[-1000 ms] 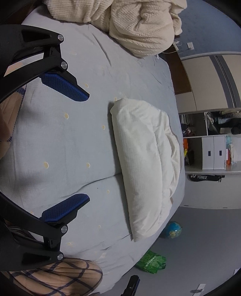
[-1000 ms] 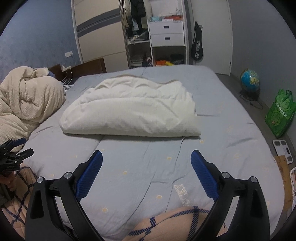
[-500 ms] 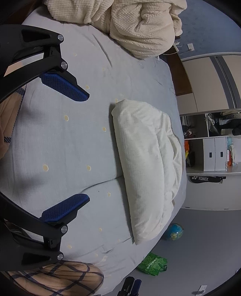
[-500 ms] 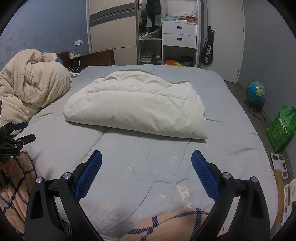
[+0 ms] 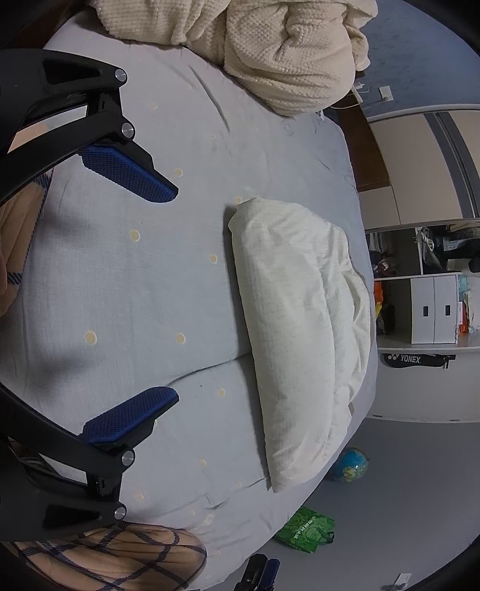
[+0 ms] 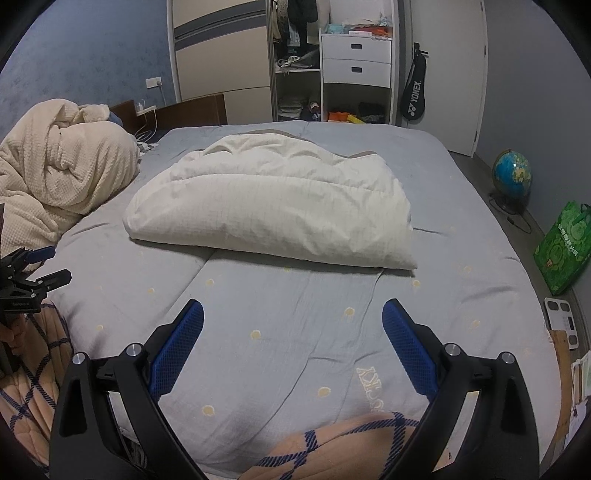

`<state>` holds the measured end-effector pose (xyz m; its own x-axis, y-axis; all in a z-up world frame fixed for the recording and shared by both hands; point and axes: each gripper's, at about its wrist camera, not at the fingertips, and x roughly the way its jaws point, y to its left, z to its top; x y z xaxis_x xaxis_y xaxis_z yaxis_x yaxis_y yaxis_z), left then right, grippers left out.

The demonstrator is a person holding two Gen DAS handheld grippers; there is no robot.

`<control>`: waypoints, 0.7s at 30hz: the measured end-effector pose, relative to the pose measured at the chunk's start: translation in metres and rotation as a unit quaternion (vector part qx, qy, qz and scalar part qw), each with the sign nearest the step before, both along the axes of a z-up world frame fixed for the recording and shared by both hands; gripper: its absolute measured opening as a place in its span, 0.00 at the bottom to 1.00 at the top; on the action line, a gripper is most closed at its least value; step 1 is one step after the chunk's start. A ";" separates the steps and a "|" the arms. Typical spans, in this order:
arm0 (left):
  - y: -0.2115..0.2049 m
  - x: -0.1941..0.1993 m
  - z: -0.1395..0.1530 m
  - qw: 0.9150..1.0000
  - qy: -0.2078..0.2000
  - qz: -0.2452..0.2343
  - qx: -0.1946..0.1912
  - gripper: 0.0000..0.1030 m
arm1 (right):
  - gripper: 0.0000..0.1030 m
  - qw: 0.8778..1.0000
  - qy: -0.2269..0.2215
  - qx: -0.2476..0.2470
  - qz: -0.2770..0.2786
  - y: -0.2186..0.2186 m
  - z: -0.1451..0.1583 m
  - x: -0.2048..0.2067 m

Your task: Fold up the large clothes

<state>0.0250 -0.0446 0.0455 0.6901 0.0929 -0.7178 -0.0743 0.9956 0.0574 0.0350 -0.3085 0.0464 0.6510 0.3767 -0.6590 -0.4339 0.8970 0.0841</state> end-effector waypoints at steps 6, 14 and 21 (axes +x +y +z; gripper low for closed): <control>0.001 0.000 -0.002 1.000 0.002 0.000 0.001 0.94 | 0.90 1.000 0.005 0.003 -0.001 -0.001 -0.001 0.003; -0.001 0.000 -0.002 1.000 0.002 -0.001 0.002 0.94 | 0.90 1.000 0.004 0.003 0.000 -0.001 -0.002 0.003; 0.001 -0.001 -0.005 1.000 0.003 -0.004 0.004 0.94 | 0.90 1.000 0.003 0.005 -0.001 -0.001 -0.002 0.003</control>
<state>0.0242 -0.0438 0.0408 0.6868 0.0939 -0.7207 -0.0665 0.9956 0.0664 0.0378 -0.3092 0.0446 0.6472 0.3819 -0.6598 -0.4323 0.8967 0.0950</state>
